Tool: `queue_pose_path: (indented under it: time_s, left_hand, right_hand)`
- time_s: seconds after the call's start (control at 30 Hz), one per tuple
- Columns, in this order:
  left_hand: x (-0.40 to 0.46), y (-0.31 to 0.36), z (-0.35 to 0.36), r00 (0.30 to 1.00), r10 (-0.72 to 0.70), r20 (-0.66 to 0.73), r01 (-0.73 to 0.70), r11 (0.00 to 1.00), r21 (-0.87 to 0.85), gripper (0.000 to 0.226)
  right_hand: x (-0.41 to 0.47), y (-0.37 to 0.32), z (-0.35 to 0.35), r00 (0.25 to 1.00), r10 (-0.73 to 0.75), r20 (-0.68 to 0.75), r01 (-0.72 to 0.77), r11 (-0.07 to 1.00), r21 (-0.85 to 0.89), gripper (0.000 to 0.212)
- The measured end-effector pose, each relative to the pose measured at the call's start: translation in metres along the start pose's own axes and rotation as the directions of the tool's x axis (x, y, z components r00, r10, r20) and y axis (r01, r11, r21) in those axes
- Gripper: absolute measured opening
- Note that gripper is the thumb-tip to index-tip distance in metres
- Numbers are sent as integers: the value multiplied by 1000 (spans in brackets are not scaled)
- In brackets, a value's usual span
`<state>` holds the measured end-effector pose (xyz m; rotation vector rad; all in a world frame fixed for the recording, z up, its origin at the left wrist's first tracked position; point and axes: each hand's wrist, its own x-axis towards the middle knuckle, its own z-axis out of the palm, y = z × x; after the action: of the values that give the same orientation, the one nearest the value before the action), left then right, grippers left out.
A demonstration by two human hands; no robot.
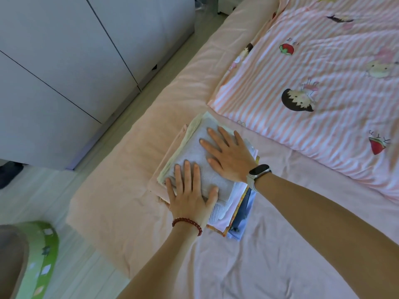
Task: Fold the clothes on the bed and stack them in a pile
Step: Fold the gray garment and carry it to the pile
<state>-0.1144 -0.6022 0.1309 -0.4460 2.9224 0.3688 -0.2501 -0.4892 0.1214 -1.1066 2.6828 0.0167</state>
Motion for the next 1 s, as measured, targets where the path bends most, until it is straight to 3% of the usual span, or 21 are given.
queue_pose_path:
  time_s: [0.27, 0.5, 0.8, 0.9, 1.0]
  left_hand:
    - [-6, -1, -42, 994, 72, -84, -73, 997, -6, 61]
    - [-15, -4, -99, 975, 125, -182, -134, 990, -34, 61]
    - [-107, -3, -161, 892, 411, -186, -420, 907, -9, 57]
    - [-149, 2, -171, 814, 559, -160, -556, 829, 63, 54]
    - [-197, 11, -182, 731, 646, -219, -671, 739, -56, 36]
  right_hand:
    - [-35, -19, -42, 983, 94, -157, -60, 976, 210, 51]
    - [-90, -33, -96, 890, 356, -285, -232, 892, 387, 41]
    - [-240, -111, -133, 681, 667, -302, -529, 733, 426, 38]
    - [-309, -147, -130, 589, 747, -309, -619, 662, 422, 37]
    - [-380, -184, -129, 491, 811, -318, -680, 585, 442, 35]
